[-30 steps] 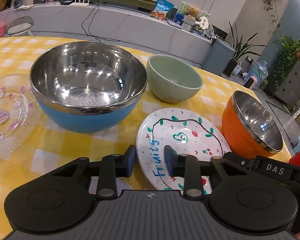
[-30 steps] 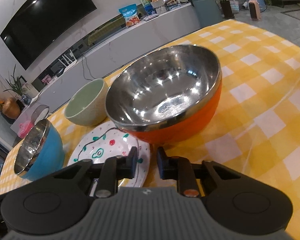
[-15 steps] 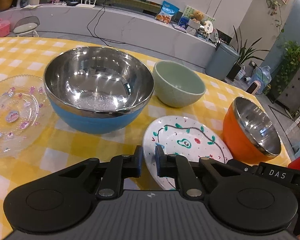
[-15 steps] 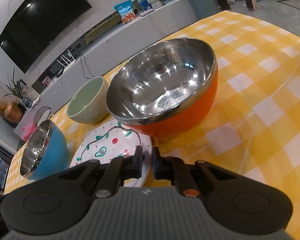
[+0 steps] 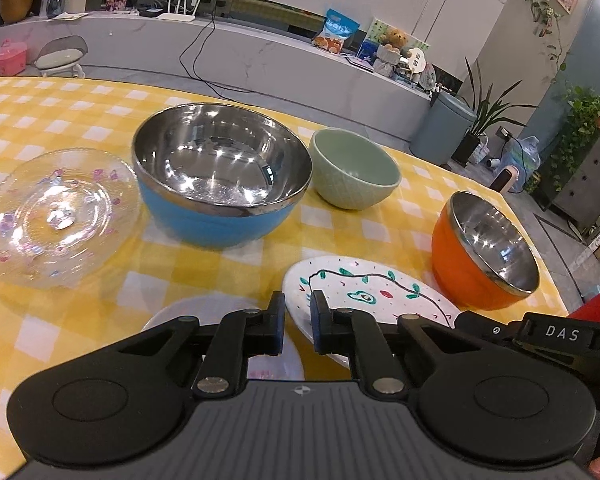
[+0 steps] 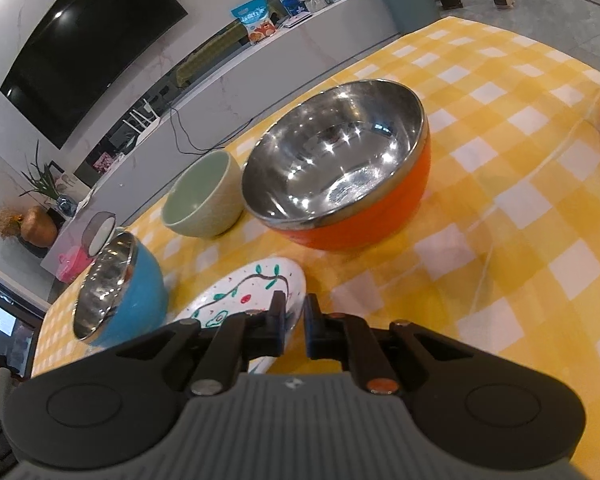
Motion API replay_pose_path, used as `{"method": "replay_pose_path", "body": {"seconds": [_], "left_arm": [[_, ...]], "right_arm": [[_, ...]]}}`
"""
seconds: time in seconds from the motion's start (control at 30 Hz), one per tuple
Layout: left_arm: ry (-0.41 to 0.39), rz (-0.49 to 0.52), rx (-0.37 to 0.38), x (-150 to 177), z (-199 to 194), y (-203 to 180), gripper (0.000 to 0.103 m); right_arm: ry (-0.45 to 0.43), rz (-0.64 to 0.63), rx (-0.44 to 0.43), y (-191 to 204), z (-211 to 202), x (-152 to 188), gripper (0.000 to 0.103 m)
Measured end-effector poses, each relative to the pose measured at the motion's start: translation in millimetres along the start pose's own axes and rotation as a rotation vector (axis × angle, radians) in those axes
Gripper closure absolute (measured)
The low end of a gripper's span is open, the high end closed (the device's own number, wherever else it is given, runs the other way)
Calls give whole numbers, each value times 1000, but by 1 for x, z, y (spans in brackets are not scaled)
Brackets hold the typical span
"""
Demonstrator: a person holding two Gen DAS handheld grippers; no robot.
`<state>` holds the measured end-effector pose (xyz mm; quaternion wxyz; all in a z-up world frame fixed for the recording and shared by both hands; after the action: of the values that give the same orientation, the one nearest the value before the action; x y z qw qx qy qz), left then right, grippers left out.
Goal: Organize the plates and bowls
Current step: 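Close the left gripper on the Fruity plate rim while the right gripper also closes on it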
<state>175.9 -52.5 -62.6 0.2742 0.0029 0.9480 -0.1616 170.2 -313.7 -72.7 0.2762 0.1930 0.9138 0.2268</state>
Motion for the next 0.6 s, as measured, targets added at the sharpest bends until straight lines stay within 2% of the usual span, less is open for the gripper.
{"method": "replay_pose_path", "body": {"seconds": [0.33, 0.37, 0.43, 0.47, 0.53, 0.6], "left_arm": [[-35, -18, 0, 19, -36, 5, 90], [-40, -22, 3, 21, -41, 7, 103], [-31, -26, 120, 25, -51, 7, 103], [-33, -23, 128, 28, -57, 3, 103], [-80, 36, 67, 35, -68, -8, 103], [-70, 44, 76, 38, -69, -9, 103]], "right_arm": [[0, -18, -34, 8, -23, 18, 96], [0, -24, -37, 9, -26, 21, 96], [2, -38, -45, 13, -30, 27, 97], [20, -44, -82, 17, -31, 31, 102], [75, -49, -148, 26, -30, 41, 103], [88, -85, -124, 40, -27, 57, 102]]}}
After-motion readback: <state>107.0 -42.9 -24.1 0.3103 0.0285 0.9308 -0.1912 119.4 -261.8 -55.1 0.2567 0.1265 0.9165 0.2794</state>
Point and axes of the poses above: each gripper's, at about its wrist camera, not at the fingertips, and z roughly the way its jaws point, y to its left, x to its underside, the point moved 2 cm from there along z, roughly the way its jaws point, and after that the axes turned 10 degrees about y, right-handed, at the moved point
